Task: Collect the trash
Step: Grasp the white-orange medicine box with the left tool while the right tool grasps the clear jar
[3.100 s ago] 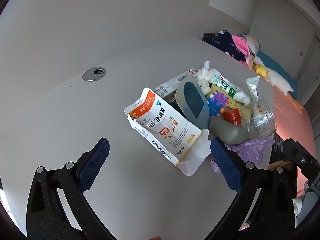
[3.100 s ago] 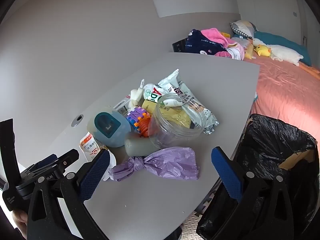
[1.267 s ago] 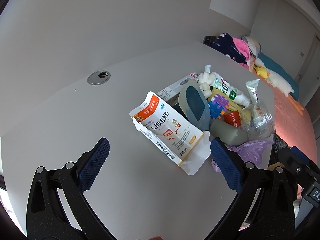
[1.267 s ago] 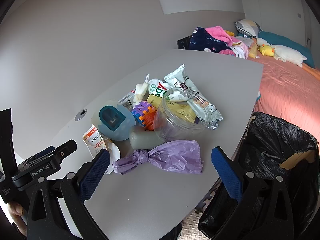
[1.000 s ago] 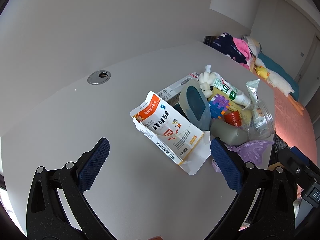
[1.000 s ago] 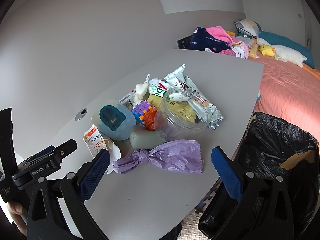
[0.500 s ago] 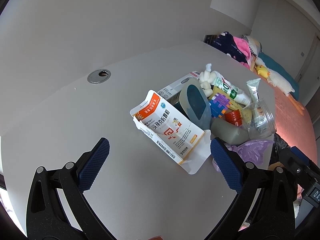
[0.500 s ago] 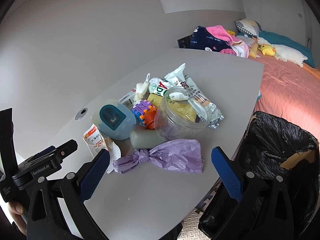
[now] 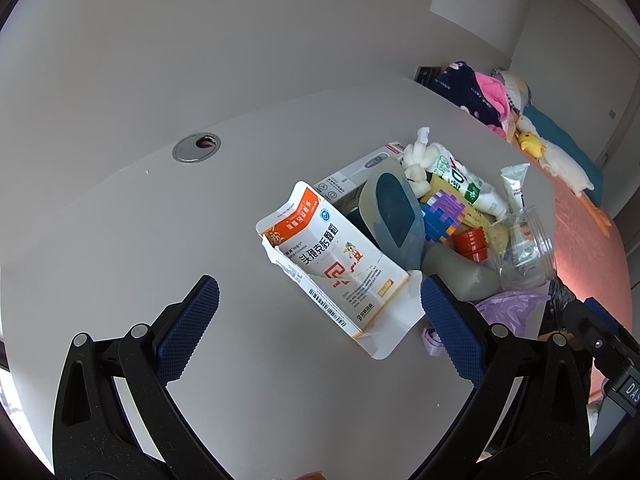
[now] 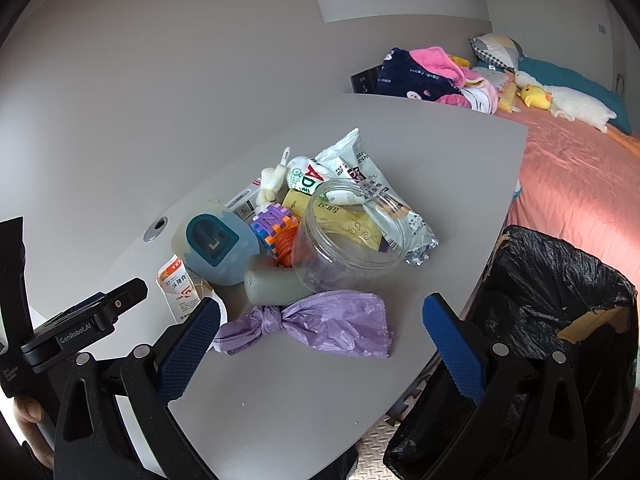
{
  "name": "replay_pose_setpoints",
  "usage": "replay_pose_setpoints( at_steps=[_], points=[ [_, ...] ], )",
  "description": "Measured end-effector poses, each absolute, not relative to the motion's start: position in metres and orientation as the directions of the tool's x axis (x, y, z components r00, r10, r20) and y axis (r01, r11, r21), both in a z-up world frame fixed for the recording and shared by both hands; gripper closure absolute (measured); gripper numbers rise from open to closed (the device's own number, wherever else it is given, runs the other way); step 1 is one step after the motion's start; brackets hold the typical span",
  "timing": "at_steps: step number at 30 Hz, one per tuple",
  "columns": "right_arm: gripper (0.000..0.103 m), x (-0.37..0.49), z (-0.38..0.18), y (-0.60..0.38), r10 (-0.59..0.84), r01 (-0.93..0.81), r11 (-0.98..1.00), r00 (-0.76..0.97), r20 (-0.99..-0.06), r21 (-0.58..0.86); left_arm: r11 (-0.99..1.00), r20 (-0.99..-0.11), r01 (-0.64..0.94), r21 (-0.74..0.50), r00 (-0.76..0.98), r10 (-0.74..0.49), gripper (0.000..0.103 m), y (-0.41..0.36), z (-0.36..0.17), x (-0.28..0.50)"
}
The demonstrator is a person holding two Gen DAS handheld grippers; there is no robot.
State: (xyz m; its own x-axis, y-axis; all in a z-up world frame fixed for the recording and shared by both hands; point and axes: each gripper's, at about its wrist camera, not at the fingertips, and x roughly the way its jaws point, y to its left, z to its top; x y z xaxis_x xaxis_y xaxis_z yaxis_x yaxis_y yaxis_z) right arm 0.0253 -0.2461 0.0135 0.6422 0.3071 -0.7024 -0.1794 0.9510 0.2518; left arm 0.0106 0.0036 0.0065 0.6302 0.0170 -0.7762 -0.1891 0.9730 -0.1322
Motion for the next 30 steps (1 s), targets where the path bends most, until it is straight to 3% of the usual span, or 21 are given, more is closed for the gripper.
replay_pose_setpoints(
  at_steps=[8, 19, 24, 26, 30],
  points=[
    [0.021, 0.051, 0.013, -0.247, 0.335, -0.213, 0.942, 0.602, -0.725, 0.258, 0.969, -0.821, -0.212, -0.129, 0.571, 0.016, 0.005, -0.001, -0.007, 0.04],
    [0.023, 0.086, 0.004, -0.232, 0.326, -0.257, 0.942, 0.562, -0.76, 0.215, 0.95, -0.894, -0.285, -0.131, 0.448, 0.011, 0.005, 0.007, -0.041, 0.076],
    [0.039, 0.098, -0.003, -0.228, 0.337, -0.273, 0.937, 0.529, -0.779, 0.22, 0.94, -0.913, -0.305, -0.15, 0.408, -0.013, 0.006, 0.012, -0.054, 0.081],
    [0.048, 0.099, -0.006, -0.226, 0.342, -0.281, 0.934, 0.518, -0.784, 0.222, 0.938, -0.908, -0.311, -0.153, 0.42, -0.008, 0.011, 0.013, -0.052, 0.079],
    [0.065, 0.101, -0.009, -0.224, 0.362, -0.288, 0.926, 0.501, -0.787, 0.243, 0.928, -0.897, -0.321, -0.188, 0.44, -0.029, 0.037, 0.016, -0.048, 0.076]
  ],
)
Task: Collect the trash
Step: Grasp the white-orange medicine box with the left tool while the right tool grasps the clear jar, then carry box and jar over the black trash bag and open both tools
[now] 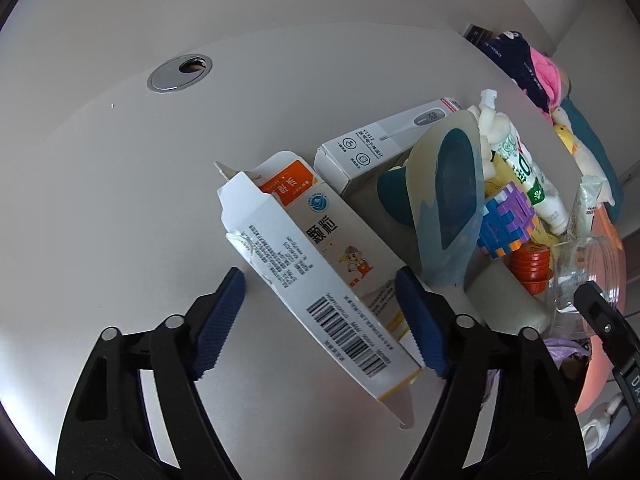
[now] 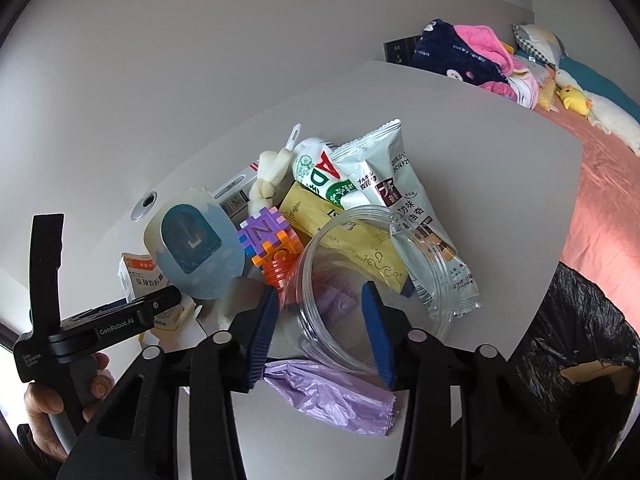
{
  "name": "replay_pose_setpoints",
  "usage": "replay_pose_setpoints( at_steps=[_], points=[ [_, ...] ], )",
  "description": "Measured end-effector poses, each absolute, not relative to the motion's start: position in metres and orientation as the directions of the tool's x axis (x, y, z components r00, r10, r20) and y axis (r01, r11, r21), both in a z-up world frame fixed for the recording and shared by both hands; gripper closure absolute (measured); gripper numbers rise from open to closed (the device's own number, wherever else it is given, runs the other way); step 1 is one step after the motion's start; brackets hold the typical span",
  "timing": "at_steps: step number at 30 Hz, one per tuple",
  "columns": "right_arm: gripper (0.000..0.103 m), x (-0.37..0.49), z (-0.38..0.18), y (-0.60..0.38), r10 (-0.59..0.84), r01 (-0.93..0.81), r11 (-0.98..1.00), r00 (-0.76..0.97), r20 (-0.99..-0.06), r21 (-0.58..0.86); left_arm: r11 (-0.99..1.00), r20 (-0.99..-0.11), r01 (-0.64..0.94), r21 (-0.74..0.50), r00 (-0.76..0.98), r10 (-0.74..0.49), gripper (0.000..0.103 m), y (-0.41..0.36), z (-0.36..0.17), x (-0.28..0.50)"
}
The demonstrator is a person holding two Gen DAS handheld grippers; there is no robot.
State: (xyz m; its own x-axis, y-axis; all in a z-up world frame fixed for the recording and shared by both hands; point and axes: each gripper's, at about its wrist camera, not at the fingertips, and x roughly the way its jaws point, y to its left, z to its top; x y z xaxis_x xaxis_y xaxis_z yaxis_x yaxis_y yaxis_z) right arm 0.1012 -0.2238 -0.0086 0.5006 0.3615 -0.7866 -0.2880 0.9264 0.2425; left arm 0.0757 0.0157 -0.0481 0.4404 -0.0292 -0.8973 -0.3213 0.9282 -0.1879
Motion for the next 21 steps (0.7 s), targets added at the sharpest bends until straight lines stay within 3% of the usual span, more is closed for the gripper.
replay_pose_setpoints(
  at_steps=[4, 7, 13, 21],
  points=[
    [0.083, 0.1, -0.008, -0.223, 0.376, -0.292, 0.921, 0.495, -0.783, 0.258, 0.925, -0.889, -0.307, -0.224, 0.453, -0.065, 0.059, 0.016, -0.047, 0.071],
    [0.093, 0.099, -0.005, -0.225, 0.396, -0.289, 0.914, 0.497, -0.772, 0.283, 0.926, -0.884, -0.301, -0.229, 0.463, -0.068, 0.068, 0.016, -0.048, 0.067],
    [0.094, 0.092, 0.01, -0.225, 0.402, -0.304, 0.912, 0.527, -0.749, 0.276, 0.92, -0.859, -0.285, -0.269, 0.504, -0.095, 0.079, 0.025, -0.042, 0.056],
    [0.094, 0.078, 0.036, -0.222, 0.411, -0.32, 0.908, 0.566, -0.714, 0.269, 0.936, -0.83, -0.23, -0.268, 0.548, -0.102, 0.082, 0.022, -0.018, 0.049]
  ],
)
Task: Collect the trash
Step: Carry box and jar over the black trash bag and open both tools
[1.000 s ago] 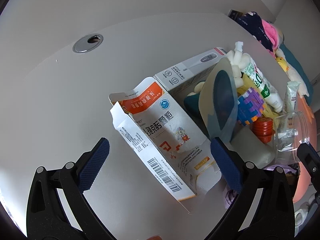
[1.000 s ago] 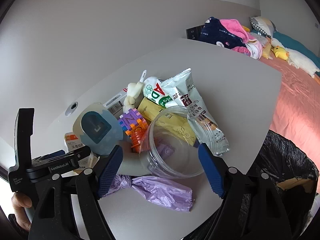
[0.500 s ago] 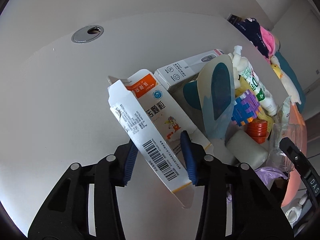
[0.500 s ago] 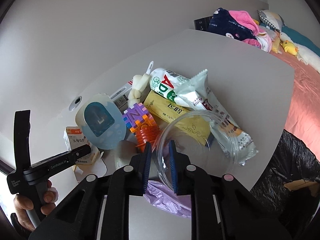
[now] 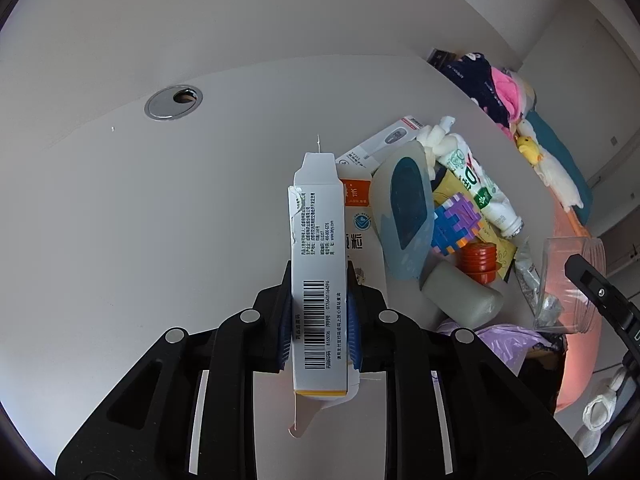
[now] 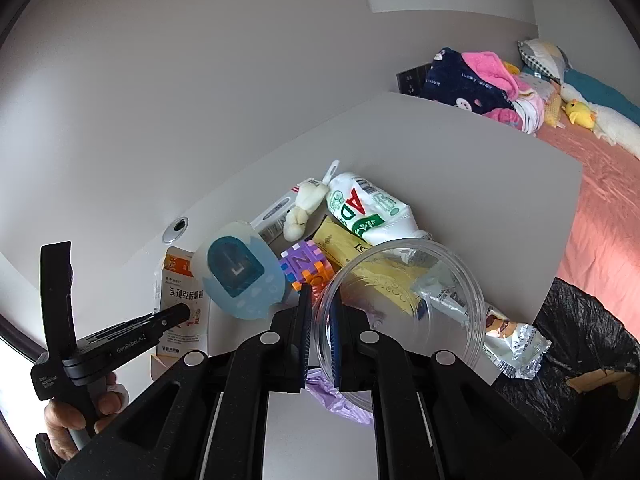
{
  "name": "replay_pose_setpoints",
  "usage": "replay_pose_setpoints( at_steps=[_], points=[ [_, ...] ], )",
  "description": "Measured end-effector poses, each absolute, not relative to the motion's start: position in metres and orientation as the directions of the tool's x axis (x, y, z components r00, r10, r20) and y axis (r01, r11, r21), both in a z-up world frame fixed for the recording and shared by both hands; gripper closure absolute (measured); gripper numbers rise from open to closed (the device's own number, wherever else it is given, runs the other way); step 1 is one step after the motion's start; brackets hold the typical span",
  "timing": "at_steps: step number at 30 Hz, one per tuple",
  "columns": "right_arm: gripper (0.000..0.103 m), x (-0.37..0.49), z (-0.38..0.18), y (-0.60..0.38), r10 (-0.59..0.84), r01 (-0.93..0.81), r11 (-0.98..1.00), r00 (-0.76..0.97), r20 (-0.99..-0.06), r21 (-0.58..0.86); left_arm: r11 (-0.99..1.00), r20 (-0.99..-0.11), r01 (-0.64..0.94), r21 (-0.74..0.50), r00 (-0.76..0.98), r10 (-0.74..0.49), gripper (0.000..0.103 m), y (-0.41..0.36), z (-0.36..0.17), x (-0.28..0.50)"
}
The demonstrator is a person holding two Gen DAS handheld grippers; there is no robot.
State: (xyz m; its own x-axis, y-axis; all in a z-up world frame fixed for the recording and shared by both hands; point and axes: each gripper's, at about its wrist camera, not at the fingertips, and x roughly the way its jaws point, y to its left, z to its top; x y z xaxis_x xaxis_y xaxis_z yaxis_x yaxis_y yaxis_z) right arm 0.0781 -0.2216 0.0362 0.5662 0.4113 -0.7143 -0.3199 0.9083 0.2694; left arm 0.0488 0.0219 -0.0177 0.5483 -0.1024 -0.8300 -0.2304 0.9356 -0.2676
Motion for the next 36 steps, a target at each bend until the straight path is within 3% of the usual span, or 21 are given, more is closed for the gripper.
replay_pose_setpoints(
  at_steps=[24, 36],
  points=[
    [0.093, 0.025, 0.08, -0.292, 0.371, -0.251, 0.928, 0.678, -0.634, 0.274, 0.97, -0.77, -0.088, -0.226, 0.626, -0.123, 0.082, -0.044, 0.026, 0.027],
    [0.094, 0.001, 0.085, -0.343, 0.309, -0.17, 0.947, 0.717, -0.625, 0.272, 0.97, -0.737, 0.08, -0.228, 0.637, -0.226, 0.082, -0.114, 0.05, 0.027]
  ],
)
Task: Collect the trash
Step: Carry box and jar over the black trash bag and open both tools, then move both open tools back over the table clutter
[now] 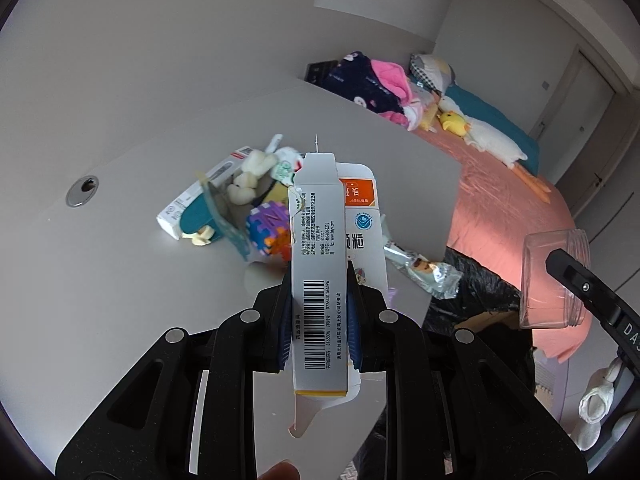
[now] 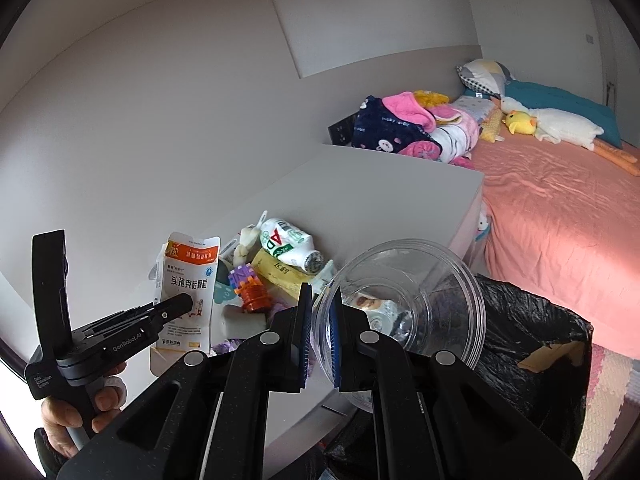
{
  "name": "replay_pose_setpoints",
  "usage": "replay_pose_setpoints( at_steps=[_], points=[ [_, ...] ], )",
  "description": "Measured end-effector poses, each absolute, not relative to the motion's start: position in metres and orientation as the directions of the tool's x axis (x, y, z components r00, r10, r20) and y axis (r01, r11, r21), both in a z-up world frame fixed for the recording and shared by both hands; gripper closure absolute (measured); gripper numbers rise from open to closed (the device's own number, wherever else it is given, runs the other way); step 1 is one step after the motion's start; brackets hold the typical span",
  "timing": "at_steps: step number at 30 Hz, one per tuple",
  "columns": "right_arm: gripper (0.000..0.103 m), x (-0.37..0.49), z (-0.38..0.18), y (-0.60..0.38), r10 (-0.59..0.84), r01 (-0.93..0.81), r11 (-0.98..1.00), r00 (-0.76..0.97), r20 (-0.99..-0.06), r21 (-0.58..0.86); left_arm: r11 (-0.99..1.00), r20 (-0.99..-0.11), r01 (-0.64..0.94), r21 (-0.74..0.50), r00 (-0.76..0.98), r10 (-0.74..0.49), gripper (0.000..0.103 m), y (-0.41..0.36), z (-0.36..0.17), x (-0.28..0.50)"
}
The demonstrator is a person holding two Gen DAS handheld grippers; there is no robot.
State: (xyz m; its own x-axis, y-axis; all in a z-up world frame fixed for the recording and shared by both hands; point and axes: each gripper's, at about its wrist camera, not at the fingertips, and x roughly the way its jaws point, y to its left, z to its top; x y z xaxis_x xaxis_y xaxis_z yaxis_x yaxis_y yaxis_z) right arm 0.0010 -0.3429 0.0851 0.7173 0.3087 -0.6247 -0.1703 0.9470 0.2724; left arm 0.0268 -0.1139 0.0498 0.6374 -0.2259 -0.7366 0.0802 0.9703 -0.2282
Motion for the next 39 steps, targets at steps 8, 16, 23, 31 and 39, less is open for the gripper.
replay_pose_setpoints(
  at_steps=[8, 16, 23, 31, 39],
  points=[
    [0.093, -0.012, 0.074, -0.394, 0.235, -0.051, 0.956, 0.722, -0.651, 0.289, 0.951, -0.741, 0.215, -0.223, 0.597, -0.309, 0.082, -0.179, 0.047, 0.026],
    [0.093, -0.016, 0.053, -0.441, 0.178, 0.086, 0.942, 0.695, -0.697, 0.326, 0.912, -0.757, 0.345, -0.222, 0.528, -0.384, 0.082, -0.235, 0.037, 0.026],
    [0.043, -0.021, 0.032, -0.476, 0.151, 0.238, 0.896, 0.629, -0.762, 0.374, 0.861, -0.807, 0.446, -0.244, 0.398, -0.435, 0.029, -0.277, 0.02, 0.028],
    [0.038, -0.034, 0.016, -0.51, 0.103, 0.368, 0.835, 0.625, -0.774, 0.409, 0.825, -0.811, 0.54, -0.166, 0.401, -0.426, 0.007, -0.305, 0.009, 0.015],
    [0.038, -0.034, 0.011, -0.511, 0.103, 0.371, 0.835, 0.62, -0.778, 0.406, 0.824, -0.809, 0.536, -0.183, 0.394, -0.436, 0.007, -0.301, 0.01, 0.018]
  ],
)
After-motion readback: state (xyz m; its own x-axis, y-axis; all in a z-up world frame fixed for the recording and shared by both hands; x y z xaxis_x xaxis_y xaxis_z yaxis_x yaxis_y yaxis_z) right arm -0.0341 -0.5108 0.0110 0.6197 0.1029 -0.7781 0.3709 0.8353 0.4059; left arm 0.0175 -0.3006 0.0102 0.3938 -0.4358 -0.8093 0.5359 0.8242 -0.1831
